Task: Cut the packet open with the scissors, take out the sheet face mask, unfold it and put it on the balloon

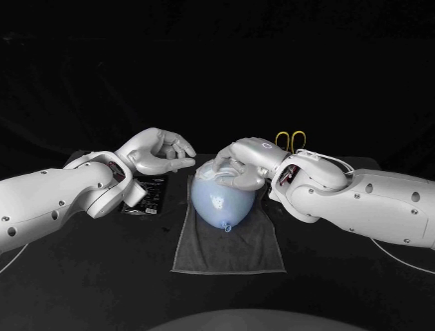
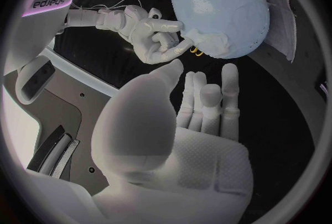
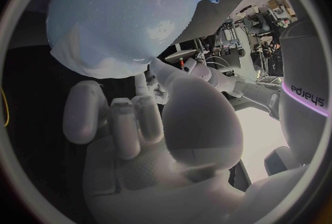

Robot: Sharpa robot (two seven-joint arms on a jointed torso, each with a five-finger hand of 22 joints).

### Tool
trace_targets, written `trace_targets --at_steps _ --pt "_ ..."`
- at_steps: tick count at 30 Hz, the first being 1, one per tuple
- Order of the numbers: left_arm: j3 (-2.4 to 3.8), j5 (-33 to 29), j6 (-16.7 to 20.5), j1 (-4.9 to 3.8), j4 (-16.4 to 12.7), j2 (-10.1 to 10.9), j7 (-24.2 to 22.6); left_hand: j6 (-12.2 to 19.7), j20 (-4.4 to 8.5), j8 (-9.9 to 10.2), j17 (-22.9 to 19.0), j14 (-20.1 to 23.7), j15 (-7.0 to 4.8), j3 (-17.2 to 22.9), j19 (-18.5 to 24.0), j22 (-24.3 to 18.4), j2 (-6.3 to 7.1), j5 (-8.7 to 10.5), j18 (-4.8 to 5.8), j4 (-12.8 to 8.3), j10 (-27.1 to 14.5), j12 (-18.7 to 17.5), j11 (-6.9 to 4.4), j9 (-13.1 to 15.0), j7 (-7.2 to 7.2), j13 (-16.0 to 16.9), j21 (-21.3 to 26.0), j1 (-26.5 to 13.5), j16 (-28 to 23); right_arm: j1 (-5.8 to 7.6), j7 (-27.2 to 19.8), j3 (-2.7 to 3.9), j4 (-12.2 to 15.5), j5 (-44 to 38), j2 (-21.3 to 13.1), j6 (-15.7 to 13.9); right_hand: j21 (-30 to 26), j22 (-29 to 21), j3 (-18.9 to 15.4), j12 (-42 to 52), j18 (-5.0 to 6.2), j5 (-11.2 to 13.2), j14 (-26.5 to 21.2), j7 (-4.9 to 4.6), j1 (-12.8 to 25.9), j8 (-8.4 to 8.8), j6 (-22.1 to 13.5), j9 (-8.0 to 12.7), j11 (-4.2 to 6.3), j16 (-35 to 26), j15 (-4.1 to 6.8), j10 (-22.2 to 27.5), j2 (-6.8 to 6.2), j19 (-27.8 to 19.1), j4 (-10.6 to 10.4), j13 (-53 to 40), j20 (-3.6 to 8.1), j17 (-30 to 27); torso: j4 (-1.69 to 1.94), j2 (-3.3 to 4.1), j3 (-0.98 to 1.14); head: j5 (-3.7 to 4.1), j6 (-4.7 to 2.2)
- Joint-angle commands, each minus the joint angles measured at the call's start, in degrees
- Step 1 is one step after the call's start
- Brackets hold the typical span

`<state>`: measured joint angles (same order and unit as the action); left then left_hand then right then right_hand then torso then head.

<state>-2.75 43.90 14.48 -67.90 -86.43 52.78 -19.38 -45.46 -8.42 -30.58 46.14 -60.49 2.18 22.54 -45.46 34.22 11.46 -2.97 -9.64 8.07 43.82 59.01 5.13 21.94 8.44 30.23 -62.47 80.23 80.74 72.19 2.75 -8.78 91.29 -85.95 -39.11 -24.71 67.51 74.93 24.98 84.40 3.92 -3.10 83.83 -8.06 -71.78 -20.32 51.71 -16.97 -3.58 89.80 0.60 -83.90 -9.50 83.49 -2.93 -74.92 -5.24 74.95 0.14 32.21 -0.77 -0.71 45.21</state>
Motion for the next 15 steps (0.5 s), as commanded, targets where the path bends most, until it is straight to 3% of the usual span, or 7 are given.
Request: trace_targets --at_steps 1,15 --pt "0.05 -0.8 -0.3 -0.03 -0.1 -0.2 -0.5 -0.4 -0.28 0.3 0.0 0.2 -0.09 0.5 0.0 0.0 -0.11 0.19 -0.86 0.0 -0.1 -0.2 -0.14 -0.1 0.02 -0.1 0.3 0.4 0.0 0.05 0.6 0.04 -0.6 -0.5 0.3 3.4 -0.1 9.6 -0.2 -0.3 0.13 0.3 6.2 -0.16 -0.2 0.25 0.3 0.1 0.03 0.2 -0.14 -0.7 -0.12 0.0 -0.1 -9.0 -0.02 15.1 0.03 -0.04 0.01 0.01 -0.05" --pt "0.05 -1.1 -0.3 -0.03 -0.1 -0.2 -0.5 -0.5 -0.29 0.3 -0.2 0.4 -0.10 0.6 0.0 0.0 -0.23 0.19 -0.86 0.1 -0.1 -0.3 -0.14 -0.1 0.02 -0.2 0.3 0.5 -0.1 0.05 1.1 0.04 -1.1 -0.5 0.8 4.8 0.0 9.7 -0.2 -0.2 0.11 0.3 6.2 -0.08 -0.3 0.30 0.6 0.2 0.09 0.2 -0.09 -0.8 0.49 0.0 -0.3 -9.1 -0.01 15.1 0.00 -0.02 0.04 -0.06 0.08"
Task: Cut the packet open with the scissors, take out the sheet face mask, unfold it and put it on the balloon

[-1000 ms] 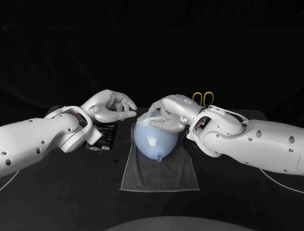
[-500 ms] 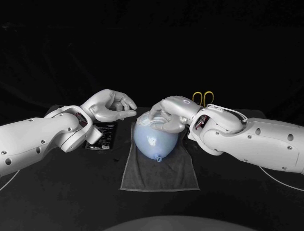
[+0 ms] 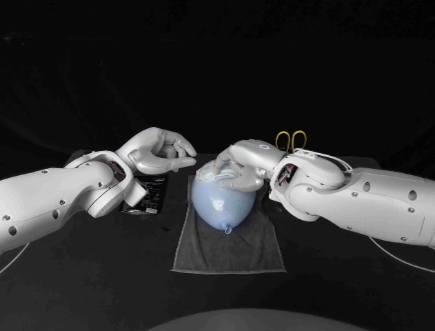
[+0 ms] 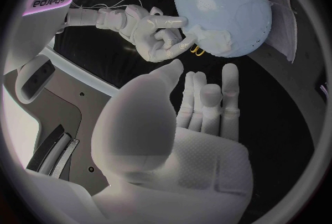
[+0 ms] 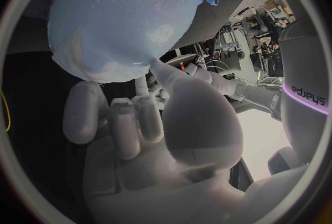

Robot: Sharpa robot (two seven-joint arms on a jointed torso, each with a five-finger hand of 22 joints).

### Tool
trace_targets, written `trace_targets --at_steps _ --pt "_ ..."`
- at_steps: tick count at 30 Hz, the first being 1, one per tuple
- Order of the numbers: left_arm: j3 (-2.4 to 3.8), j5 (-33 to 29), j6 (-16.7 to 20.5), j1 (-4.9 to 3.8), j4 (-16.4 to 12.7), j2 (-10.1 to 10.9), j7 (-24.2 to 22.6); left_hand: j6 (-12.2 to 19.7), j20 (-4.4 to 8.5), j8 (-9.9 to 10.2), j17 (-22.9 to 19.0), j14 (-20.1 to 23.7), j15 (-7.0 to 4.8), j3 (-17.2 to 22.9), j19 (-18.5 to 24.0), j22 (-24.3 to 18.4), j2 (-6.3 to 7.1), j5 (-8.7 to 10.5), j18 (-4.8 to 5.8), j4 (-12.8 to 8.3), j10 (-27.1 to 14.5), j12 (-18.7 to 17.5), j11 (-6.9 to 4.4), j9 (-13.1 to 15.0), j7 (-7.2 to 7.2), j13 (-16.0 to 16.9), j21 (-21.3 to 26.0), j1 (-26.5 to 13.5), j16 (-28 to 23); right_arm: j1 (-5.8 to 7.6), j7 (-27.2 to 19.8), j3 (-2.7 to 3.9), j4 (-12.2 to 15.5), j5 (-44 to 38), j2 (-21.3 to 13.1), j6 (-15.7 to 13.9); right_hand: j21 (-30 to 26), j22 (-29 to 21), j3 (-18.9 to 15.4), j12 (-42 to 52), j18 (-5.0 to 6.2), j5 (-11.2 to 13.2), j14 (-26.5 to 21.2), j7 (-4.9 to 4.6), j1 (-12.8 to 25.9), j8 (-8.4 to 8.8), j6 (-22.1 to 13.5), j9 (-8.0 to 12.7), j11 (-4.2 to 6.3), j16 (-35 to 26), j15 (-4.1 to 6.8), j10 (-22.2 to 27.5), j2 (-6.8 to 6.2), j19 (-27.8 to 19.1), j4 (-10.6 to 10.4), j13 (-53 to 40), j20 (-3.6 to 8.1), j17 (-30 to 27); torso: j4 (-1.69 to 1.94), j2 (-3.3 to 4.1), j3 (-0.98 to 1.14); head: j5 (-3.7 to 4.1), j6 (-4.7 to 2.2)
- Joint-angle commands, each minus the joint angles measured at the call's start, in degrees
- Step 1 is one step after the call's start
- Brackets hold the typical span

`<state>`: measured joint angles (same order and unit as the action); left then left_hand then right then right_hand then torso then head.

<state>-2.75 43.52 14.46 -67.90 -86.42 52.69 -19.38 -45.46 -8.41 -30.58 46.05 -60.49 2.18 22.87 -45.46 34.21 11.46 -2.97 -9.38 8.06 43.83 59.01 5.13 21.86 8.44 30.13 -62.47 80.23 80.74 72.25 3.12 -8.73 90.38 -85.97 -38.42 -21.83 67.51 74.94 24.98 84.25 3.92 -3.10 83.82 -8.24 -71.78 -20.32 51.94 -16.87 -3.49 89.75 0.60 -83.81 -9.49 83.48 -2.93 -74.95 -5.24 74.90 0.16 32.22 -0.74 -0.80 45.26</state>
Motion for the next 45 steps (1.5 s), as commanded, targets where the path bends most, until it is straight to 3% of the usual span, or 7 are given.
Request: trace_targets --at_steps 1,8,13,31,34,37,45 --pt "0.05 -0.7 -0.3 -0.03 -0.1 -0.2 -0.5 -0.5 -0.29 0.3 -0.1 0.4 -0.10 0.2 0.0 0.0 -0.23 0.19 -1.12 0.1 -0.1 -0.3 -0.14 -0.1 0.02 -0.1 0.3 0.5 -0.1 -0.01 0.9 -0.01 -0.3 -0.5 0.1 1.8 0.1 9.7 -0.1 -0.1 0.10 0.3 6.2 0.11 -0.4 0.34 0.4 0.1 0.01 0.3 -0.08 -0.9 0.60 0.1 -0.3 -9.1 0.00 15.1 -0.02 -0.03 0.02 0.02 0.04" --pt "0.05 -0.9 -0.6 -0.03 -0.2 -0.2 -0.4 -0.5 -0.29 0.3 -0.2 0.4 -0.10 0.4 0.0 0.0 -0.40 0.19 -1.12 0.1 -0.1 -0.3 -0.14 -0.1 0.02 -0.1 0.3 0.6 -0.1 0.03 2.1 -0.01 -1.8 -1.3 0.9 1.2 0.6 9.8 3.1 0.1 0.05 0.3 6.2 0.68 -3.6 0.20 1.9 0.1 0.54 0.3 0.34 -1.1 5.02 0.2 0.4 -9.3 0.26 15.1 0.03 0.01 0.04 0.08 0.01" --pt "0.04 -1.0 -0.8 -0.03 -0.5 -0.2 -0.2 -0.5 -0.29 0.3 -0.2 0.4 -0.10 0.4 0.0 0.0 -0.40 0.19 -1.12 0.1 -0.1 -0.3 -0.14 -0.1 0.02 -0.1 0.3 0.6 -0.1 0.07 2.7 -0.01 -2.5 -1.8 1.5 1.4 1.2 9.9 4.5 0.6 -0.04 0.3 6.2 1.33 -4.5 -0.88 3.4 -0.4 1.07 0.3 0.77 -1.6 6.77 0.4 0.9 -9.7 0.59 15.1 -0.01 0.04 0.03 0.12 0.06" --pt "0.02 1.2 -1.6 -0.03 -1.2 -0.2 0.1 -0.4 -0.29 0.5 -1.0 1.0 -0.12 1.0 0.0 0.0 -0.72 0.19 -1.11 -0.1 -0.3 -0.6 -0.15 -0.4 0.04 -0.5 0.4 1.7 -0.2 0.11 4.3 0.00 -2.7 -2.5 1.7 -0.8 3.0 10.3 5.5 2.1 -0.33 0.3 6.2 2.62 -4.3 -3.57 5.0 -2.0 2.25 0.3 1.81 -3.2 7.88 0.9 1.5 -11.3 1.50 15.1 0.01 0.00 0.02 0.14 -0.12" --pt "-0.01 8.0 -0.6 0.01 -1.1 -0.4 -0.3 0.2 -0.50 1.2 -8.0 7.0 0.61 1.6 1.0 -0.5 0.37 0.21 -0.99 -0.3 -2.8 -4.4 0.76 -1.3 0.68 -2.8 1.3 2.6 -2.8 0.11 4.4 0.00 -2.4 -2.4 1.6 -1.1 3.0 10.3 5.6 2.2 -0.34 0.3 6.2 2.64 -4.3 -3.65 4.9 -2.0 2.27 0.3 1.84 -3.3 7.88 1.0 1.6 -11.4 1.53 15.1 0.00 -0.01 0.03 0.03 -0.22" --pt "-0.07 13.9 2.0 0.25 -0.8 -0.9 -0.8 1.4 -0.87 2.3 -9.6 8.4 1.29 0.1 1.3 -0.9 3.03 0.22 -0.95 -0.2 -3.7 -6.6 1.49 -2.3 1.17 -4.4 2.0 1.8 -3.5 0.11 4.4 0.00 -2.3 -2.3 1.5 -1.0 3.0 10.3 5.6 2.2 -0.34 0.3 6.2 2.64 -4.3 -3.65 4.9 -2.0 2.27 0.3 1.84 -3.3 7.88 1.0 1.6 -11.4 1.53 15.1 -0.01 -0.03 0.02 0.06 -0.21" --pt "-0.14 22.3 8.7 0.94 0.8 -2.6 -0.8 2.2 -1.58 3.1 -11.4 10.3 2.12 -2.6 0.7 -1.6 3.61 0.22 -1.05 0.4 -5.6 -9.5 2.38 -3.6 1.70 -6.7 2.8 2.2 -3.9 0.11 4.5 0.00 -2.3 -2.2 1.4 -0.6 2.9 10.3 5.7 2.3 -0.33 0.3 6.2 2.65 -4.3 -3.72 4.9 -2.1 2.29 0.3 1.86 -3.4 7.87 0.9 1.6 -11.5 1.56 15.1 -0.08 0.05 0.00 0.08 -0.30"
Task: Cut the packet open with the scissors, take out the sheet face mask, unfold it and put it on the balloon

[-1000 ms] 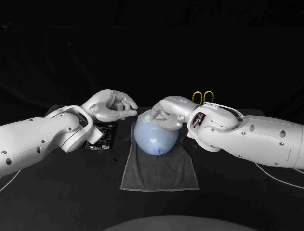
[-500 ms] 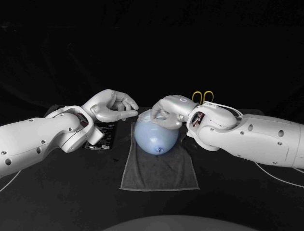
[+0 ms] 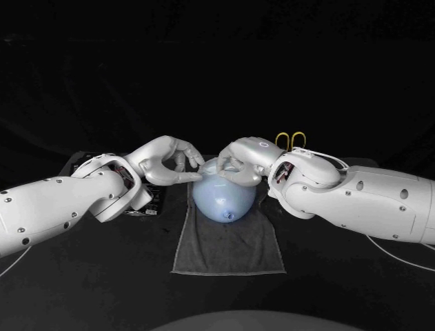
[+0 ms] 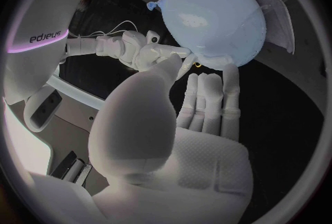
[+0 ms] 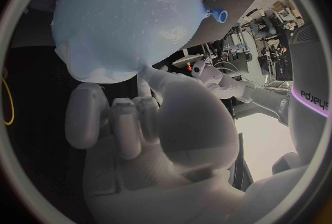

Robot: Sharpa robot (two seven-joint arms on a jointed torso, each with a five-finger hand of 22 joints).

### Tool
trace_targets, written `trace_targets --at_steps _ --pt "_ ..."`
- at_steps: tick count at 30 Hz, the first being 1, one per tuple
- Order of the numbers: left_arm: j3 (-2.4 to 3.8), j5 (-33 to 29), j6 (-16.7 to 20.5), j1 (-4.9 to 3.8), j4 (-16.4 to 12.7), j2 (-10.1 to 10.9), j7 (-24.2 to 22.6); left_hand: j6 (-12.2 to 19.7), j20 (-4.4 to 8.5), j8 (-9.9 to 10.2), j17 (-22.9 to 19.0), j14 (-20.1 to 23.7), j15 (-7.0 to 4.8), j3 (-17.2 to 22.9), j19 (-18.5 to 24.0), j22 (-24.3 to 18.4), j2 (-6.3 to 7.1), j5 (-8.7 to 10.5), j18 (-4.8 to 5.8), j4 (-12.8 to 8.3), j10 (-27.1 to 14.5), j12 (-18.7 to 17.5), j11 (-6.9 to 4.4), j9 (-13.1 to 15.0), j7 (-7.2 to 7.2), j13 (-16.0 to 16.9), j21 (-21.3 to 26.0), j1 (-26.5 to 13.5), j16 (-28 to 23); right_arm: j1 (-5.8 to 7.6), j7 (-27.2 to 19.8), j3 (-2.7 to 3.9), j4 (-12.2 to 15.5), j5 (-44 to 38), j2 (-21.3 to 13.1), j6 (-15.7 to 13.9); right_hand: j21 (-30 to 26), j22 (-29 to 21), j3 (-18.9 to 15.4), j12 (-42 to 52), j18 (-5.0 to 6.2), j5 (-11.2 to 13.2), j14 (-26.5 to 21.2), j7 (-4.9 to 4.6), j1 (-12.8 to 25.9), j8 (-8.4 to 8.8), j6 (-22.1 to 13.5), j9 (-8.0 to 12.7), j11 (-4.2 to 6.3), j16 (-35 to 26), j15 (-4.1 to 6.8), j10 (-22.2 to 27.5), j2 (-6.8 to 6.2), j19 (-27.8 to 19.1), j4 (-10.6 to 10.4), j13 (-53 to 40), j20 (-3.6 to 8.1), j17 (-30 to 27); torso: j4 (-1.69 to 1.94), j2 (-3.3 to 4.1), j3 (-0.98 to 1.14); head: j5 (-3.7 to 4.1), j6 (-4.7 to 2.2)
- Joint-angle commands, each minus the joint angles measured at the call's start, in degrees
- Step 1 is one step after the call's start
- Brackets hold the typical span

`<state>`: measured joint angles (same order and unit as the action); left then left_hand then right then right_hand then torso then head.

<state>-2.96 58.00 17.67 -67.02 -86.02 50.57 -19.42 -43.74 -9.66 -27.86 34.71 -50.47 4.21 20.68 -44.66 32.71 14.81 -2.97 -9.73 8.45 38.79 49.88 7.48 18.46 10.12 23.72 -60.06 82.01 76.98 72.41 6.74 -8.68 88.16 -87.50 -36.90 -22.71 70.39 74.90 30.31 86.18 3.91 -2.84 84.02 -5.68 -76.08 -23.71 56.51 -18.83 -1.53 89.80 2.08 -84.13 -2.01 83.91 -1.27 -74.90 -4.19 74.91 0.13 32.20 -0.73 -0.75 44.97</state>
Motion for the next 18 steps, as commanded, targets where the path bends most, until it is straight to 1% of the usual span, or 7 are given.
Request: trace_targets --at_steps 1,5,8,12,15,18 --pt "0.06 8.5 6.0 0.10 0.7 -0.7 -0.6 0.4 -0.36 0.4 -0.1 0.3 0.12 -0.6 -0.1 -0.1 0.24 0.21 -0.70 0.0 -0.6 -0.5 0.06 -0.3 0.01 -0.3 0.4 0.5 -0.2 -0.05 0.9 -0.04 0.0 -0.7 -0.1 0.3 0.1 10.4 0.3 0.4 -0.32 0.1 6.0 0.09 0.0 -0.33 0.4 -0.1 0.33 0.2 0.38 -3.0 0.39 0.5 0.0 -11.6 0.50 15.1 -0.05 0.07 0.00 0.02 0.01" --pt "0.05 10.2 6.9 0.20 1.5 -1.5 0.0 0.3 -0.43 0.4 -0.2 0.5 0.18 -0.9 -0.2 -0.2 0.16 0.21 -0.71 0.0 -0.6 -0.6 0.12 -0.4 -0.04 -0.5 0.5 0.7 -0.1 -0.05 0.9 -0.04 0.0 -0.7 -0.2 0.5 0.2 10.4 0.4 0.4 -0.34 0.1 6.0 0.10 0.0 -0.35 0.4 -0.1 0.34 0.2 0.39 -3.1 0.40 0.5 0.0 -11.6 0.51 15.1 -0.06 0.08 0.03 0.05 0.11" --pt "0.05 11.2 7.0 0.23 1.8 -2.0 0.5 -0.4 -0.51 0.2 -0.3 0.6 0.21 -1.2 -0.4 -0.3 -0.38 0.21 -0.75 0.1 -0.5 -0.7 0.12 -0.6 -0.30 -0.8 0.5 1.3 0.0 -0.05 0.9 -0.04 0.1 -0.7 -0.2 0.6 0.2 10.4 0.4 0.4 -0.34 0.1 6.0 0.10 0.0 -0.35 0.4 -0.1 0.34 0.2 0.39 -3.1 0.40 0.5 0.0 -11.6 0.51 15.1 -0.06 0.06 0.04 0.08 0.19" --pt "0.06 12.4 6.7 0.26 2.3 -2.7 1.7 -2.3 -0.45 0.1 -0.2 0.3 0.04 -0.5 -0.8 -0.3 -1.81 0.20 -0.82 0.0 0.4 -0.9 -0.06 -1.0 -0.93 -1.4 0.4 2.9 0.5 -0.04 0.9 -0.04 0.2 -0.7 -0.2 0.7 0.2 10.4 0.4 0.4 -0.34 0.1 6.0 0.10 0.0 -0.35 0.4 -0.1 0.34 0.2 0.39 -3.1 0.40 0.5 0.0 -11.6 0.51 15.1 -0.04 -0.01 0.04 0.08 0.31" --pt "0.06 13.2 6.1 0.26 2.7 -3.1 2.7 -3.2 -0.35 0.5 -0.1 0.0 -0.03 -0.1 -1.0 -0.2 -2.44 0.19 -0.82 0.2 0.6 -1.4 -0.11 -1.6 -1.04 -2.0 0.2 3.5 0.8 -0.04 0.9 -0.05 0.2 -0.7 -0.3 0.7 0.1 10.4 0.4 0.4 -0.32 0.1 6.0 0.11 0.0 -0.42 0.4 -0.2 0.35 0.2 0.40 -3.1 0.41 0.5 0.0 -11.6 0.53 15.1 -0.03 0.00 0.04 0.10 0.34" --pt "0.06 14.0 5.4 0.26 3.1 -3.5 3.5 -4.2 -0.26 0.8 0.1 -0.2 -0.11 0.4 -1.2 -0.2 -2.78 0.19 -0.82 0.3 1.0 -1.7 -0.19 -2.0 -1.14 -2.5 0.1 4.0 1.0 -0.04 0.9 -0.05 0.3 -0.7 -0.3 0.7 0.0 10.4 0.4 0.4 -0.32 0.1 6.0 0.12 0.0 -0.45 0.4 -0.2 0.36 0.2 0.41 -3.1 0.41 0.5 0.0 -11.6 0.54 15.1 -0.05 0.01 0.04 0.10 0.33"
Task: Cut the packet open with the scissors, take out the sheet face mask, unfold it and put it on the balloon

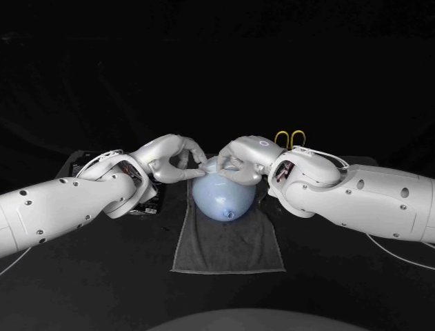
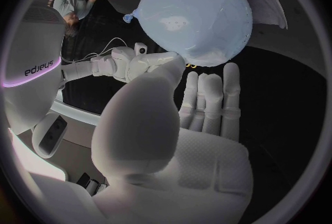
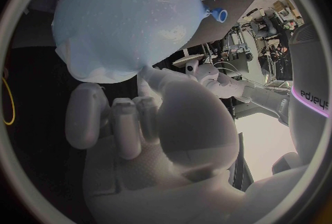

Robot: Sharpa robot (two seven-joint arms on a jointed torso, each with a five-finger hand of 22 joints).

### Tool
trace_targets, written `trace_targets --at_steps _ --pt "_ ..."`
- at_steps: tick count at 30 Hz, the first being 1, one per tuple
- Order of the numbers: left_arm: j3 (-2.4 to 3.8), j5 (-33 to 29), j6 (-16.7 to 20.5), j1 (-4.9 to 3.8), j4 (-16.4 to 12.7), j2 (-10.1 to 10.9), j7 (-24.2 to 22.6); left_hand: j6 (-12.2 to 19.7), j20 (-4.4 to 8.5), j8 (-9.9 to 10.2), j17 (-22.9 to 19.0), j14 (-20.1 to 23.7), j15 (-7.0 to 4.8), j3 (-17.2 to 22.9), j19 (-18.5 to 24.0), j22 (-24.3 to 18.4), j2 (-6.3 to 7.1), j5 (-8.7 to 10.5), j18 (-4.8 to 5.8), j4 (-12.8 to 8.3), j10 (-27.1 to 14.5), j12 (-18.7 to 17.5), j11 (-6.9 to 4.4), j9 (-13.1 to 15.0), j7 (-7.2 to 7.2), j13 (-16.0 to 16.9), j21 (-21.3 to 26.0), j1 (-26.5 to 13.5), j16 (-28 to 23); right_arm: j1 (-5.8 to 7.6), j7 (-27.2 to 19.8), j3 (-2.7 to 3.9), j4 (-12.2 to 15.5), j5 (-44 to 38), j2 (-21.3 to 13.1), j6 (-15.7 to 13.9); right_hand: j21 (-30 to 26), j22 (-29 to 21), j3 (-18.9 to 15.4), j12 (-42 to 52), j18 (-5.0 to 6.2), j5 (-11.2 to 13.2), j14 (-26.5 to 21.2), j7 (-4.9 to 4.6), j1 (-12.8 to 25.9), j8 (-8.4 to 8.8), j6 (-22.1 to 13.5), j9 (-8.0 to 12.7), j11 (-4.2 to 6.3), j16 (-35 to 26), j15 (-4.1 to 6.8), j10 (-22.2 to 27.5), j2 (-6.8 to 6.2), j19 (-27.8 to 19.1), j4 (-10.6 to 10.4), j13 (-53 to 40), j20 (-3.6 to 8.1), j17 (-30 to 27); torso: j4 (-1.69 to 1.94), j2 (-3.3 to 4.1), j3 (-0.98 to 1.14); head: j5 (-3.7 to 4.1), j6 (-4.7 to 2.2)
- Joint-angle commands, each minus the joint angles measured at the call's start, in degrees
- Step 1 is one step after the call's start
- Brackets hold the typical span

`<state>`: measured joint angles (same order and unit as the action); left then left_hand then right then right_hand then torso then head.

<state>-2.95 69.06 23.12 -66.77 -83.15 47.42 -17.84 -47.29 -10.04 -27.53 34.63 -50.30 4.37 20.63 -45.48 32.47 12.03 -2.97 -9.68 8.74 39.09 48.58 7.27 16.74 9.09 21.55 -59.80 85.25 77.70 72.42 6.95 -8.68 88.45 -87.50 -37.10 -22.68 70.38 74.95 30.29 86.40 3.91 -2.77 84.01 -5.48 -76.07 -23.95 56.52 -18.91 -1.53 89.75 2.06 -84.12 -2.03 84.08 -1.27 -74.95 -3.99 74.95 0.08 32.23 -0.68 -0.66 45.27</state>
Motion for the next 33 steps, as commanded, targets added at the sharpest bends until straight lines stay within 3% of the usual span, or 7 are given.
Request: trace_targets --at_steps 1,22,28,33 --pt "0.06 3.2 -0.3 0.01 0.4 -0.5 2.2 -0.9 0.14 0.5 0.2 -0.4 -0.29 0.5 -0.4 0.1 0.01 0.19 -0.86 0.1 0.7 -0.5 0.00 -0.4 -0.15 -0.4 -0.2 0.8 0.4 -0.05 0.7 -0.05 0.0 -0.7 -0.1 0.7 0.0 10.3 0.4 0.2 -0.32 0.0 6.0 -0.09 0.0 -0.22 0.4 -0.1 0.36 0.3 0.43 -3.1 0.43 0.3 0.0 -11.6 0.34 15.1 0.01 0.00 -0.01 0.00 0.04" --pt "0.06 4.8 -3.3 0.02 2.0 -2.1 4.3 -2.4 0.26 2.6 0.7 -0.9 -0.34 0.7 -0.3 0.3 0.31 0.20 -0.80 0.9 1.7 -1.3 -0.07 -2.3 -0.10 -1.7 -0.6 0.8 1.2 0.00 0.8 -0.05 0.2 -0.8 -0.2 0.9 0.1 10.3 0.6 0.3 -0.32 0.0 6.0 -0.06 0.0 -0.38 0.4 -0.2 0.39 0.3 0.46 -3.2 0.45 0.3 0.0 -11.7 0.38 15.1 0.06 0.00 -0.02 0.16 0.35" --pt "0.05 4.8 -3.8 0.03 2.2 -2.5 4.5 -3.5 0.32 3.1 1.1 -1.3 -0.49 1.4 -0.3 0.4 -0.80 0.19 -0.84 1.1 2.3 -1.4 -0.25 -2.8 -0.29 -2.1 -0.9 1.3 1.7 0.01 0.8 -0.05 0.3 -0.9 -0.2 0.9 0.1 10.3 0.6 0.3 -0.32 0.0 6.0 -0.06 0.0 -0.38 0.4 -0.2 0.39 0.3 0.46 -3.2 0.45 0.3 0.0 -11.7 0.38 15.1 0.06 -0.02 -0.02 0.18 0.42" --pt "0.05 5.0 -4.4 0.03 2.4 -2.8 5.1 -4.8 0.46 3.3 1.3 -1.6 -0.68 2.9 -0.3 0.6 -3.31 0.18 -0.85 1.9 2.9 -1.6 -0.48 -3.2 -0.46 -2.7 -1.3 1.6 2.1 0.01 0.8 -0.05 0.5 -0.9 -0.2 0.9 0.1 10.3 0.6 0.3 -0.32 0.0 6.0 -0.06 0.0 -0.38 0.4 -0.2 0.39 0.3 0.46 -3.2 0.45 0.3 0.0 -11.7 0.38 15.1 0.00 0.00 -0.01 0.18 0.47"
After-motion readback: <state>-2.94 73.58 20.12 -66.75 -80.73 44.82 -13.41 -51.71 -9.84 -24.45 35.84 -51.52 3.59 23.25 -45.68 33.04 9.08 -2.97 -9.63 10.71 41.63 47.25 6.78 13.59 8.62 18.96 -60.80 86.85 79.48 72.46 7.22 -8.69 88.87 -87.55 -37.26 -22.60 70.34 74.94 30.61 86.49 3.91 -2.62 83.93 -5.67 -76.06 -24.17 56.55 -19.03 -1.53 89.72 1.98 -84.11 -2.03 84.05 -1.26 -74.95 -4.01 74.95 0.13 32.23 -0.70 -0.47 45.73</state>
